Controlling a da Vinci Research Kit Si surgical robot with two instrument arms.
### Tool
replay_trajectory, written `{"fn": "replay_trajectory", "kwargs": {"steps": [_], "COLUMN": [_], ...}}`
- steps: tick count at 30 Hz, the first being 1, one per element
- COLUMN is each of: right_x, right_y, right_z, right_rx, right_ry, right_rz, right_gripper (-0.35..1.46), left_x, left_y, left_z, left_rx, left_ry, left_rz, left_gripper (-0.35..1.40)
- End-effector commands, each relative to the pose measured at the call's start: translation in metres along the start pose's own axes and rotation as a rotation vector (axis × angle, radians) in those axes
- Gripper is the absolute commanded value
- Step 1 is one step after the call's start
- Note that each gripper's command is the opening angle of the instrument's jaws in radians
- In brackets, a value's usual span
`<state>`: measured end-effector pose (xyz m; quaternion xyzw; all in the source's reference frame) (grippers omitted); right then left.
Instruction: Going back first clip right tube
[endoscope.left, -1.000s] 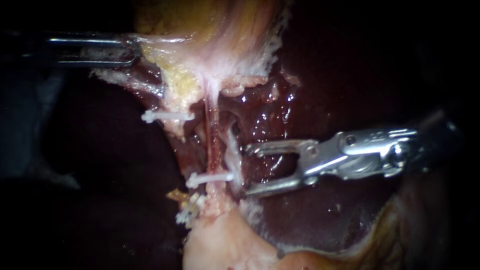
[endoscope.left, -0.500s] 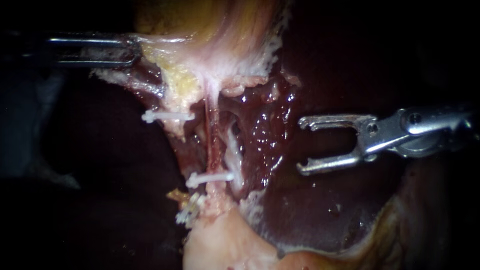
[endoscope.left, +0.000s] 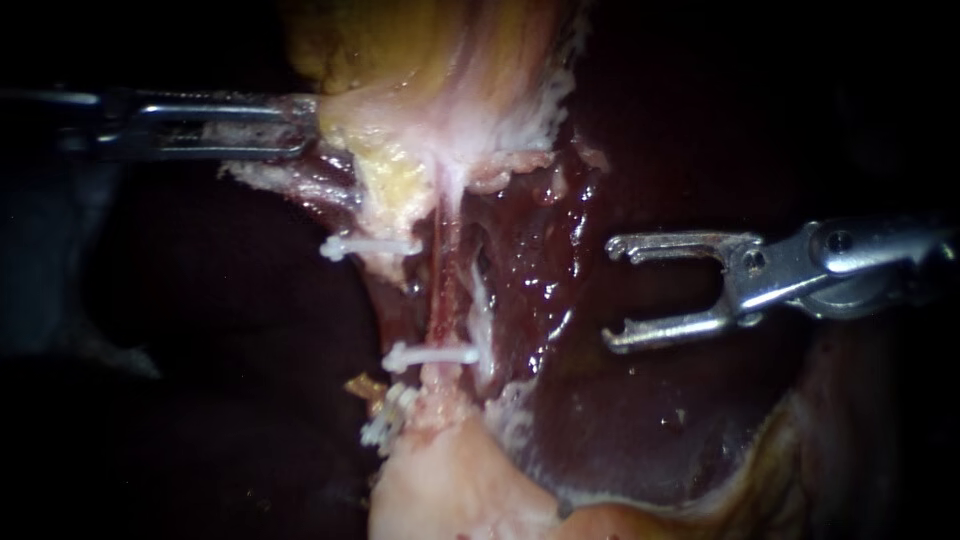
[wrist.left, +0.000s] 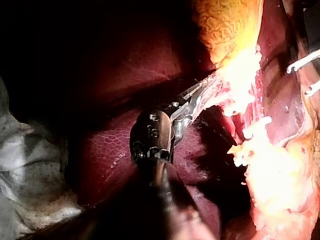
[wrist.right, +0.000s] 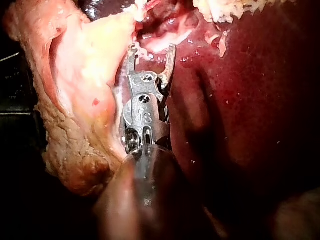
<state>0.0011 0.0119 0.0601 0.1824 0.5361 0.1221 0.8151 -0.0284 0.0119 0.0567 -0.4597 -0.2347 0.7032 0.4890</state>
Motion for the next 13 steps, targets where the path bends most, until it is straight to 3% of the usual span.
{"fn": "replay_trajectory", "kwargs": {"steps": [1,13], "right_x": [0.0,0.0003], "right_y": [0.0,-0.0005], "right_z": [0.0,0.001], "right_rx": [0.0,0.012], "right_ry": [0.0,0.002], "right_rz": [0.0,0.013], "right_gripper": [0.5,0.5], "left_x": [-0.0001,0.0002], "left_y": [0.0,0.0001], "left_z": [0.0002,-0.0002], "left_rx": [0.001,-0.008], "left_ry": [-0.001,-0.006], "left_rz": [0.002,0.001], "left_gripper": [-0.35,-0.35]}}
